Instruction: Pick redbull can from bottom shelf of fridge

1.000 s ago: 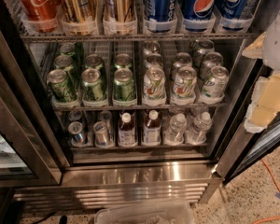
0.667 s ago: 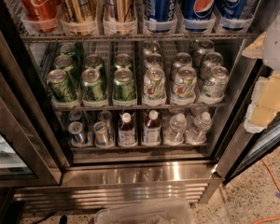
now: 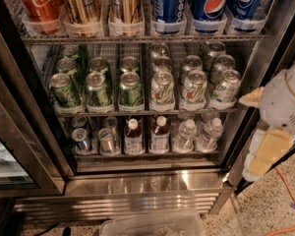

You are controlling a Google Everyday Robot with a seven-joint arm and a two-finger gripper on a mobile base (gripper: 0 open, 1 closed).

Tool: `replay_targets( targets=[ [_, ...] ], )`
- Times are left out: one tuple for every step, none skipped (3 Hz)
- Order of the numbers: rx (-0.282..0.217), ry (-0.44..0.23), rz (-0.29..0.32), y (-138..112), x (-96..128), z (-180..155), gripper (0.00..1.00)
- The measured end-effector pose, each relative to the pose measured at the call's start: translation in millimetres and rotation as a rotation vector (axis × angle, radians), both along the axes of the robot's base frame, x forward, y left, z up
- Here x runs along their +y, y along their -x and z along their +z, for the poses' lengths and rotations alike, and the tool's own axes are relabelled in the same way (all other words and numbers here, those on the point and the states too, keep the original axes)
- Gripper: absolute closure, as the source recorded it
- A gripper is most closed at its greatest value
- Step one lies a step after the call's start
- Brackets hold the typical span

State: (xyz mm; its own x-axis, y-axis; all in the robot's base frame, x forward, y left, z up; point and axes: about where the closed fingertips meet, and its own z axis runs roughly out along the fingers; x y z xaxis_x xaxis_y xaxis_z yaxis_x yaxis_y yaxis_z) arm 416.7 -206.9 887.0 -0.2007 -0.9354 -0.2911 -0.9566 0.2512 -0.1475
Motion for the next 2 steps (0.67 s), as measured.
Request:
replay_targets(
  targets=[
    [0.025,-0.048,0.045,12.7,10.2,-38.5,0.00],
    [0.025,-0.048,0.045,12.8,10.3,-38.6,0.00]
  ],
)
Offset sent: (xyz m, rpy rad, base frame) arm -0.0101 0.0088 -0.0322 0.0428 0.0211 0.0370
